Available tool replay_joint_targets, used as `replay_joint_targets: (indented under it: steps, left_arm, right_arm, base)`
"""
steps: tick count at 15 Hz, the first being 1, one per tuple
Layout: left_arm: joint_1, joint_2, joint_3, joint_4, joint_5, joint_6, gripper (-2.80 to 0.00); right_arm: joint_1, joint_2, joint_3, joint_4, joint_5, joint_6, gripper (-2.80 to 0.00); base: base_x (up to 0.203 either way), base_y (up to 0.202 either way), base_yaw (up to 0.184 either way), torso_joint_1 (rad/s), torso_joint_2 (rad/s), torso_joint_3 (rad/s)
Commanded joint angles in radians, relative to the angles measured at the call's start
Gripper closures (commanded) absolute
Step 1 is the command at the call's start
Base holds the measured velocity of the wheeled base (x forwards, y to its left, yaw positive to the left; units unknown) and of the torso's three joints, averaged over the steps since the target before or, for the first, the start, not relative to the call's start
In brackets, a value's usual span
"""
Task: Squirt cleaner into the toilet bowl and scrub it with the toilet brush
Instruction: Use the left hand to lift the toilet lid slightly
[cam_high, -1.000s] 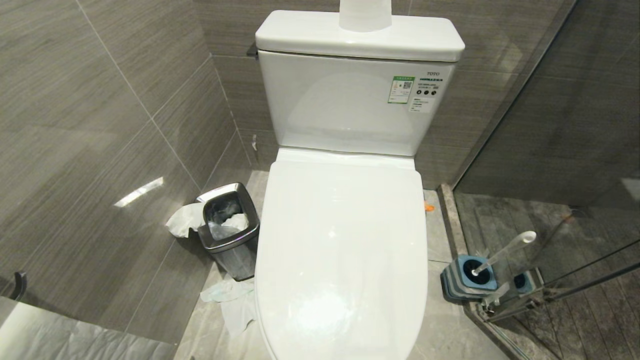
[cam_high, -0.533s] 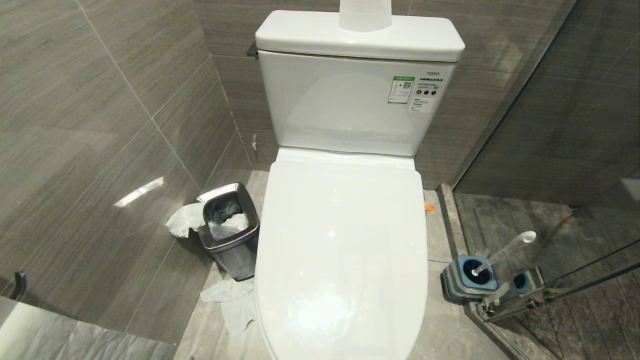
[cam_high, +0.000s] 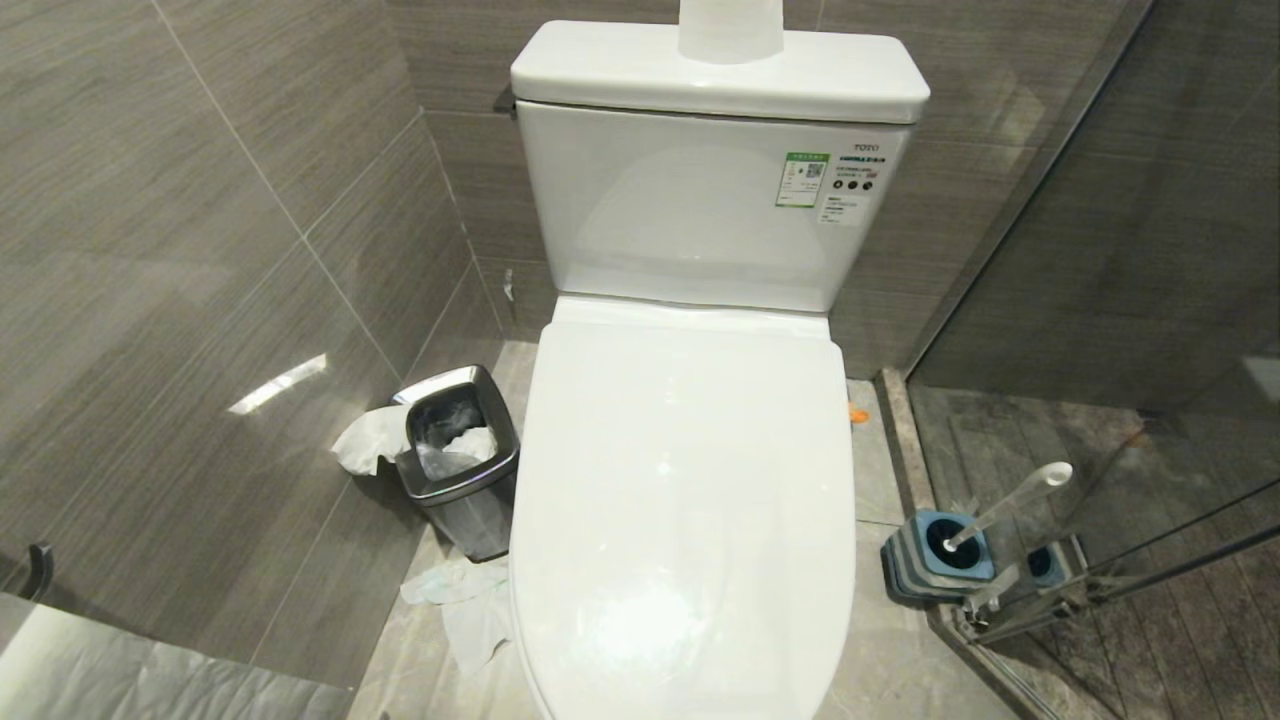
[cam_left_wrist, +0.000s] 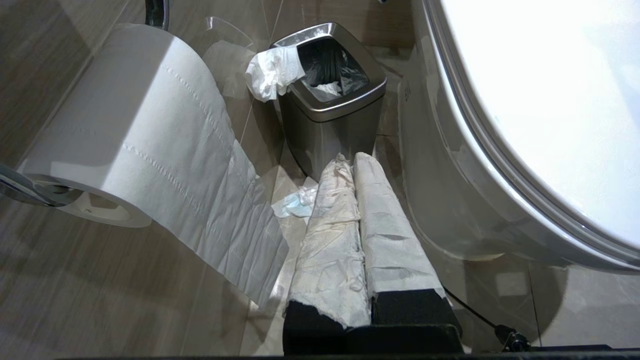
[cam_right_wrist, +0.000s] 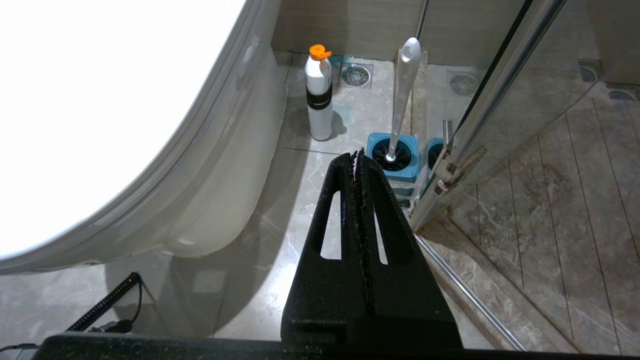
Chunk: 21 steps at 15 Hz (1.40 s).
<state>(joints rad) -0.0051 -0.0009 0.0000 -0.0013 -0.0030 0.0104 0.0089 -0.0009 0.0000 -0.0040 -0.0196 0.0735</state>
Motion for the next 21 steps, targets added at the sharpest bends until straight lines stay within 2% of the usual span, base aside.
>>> replay_joint_targets:
  steps: [1,21]
  left_arm:
    - [0.0,0.001,0.002,0.0,0.0,0.0,0.0]
    - [0.001,0.001,-0.005,0.012,-0.005,0.022,0.0]
  right_arm:
    - [0.0,0.001,0.0,-0.001,0.0,0.0,0.0]
    - [0.0,0.001,0.0,-0.001,0.0,0.0,0.0]
  base:
    - [0.0,0.0,0.0,0.0,0.0,0.0]
    - [0.0,0.0,0.0,0.0,0.0,0.0]
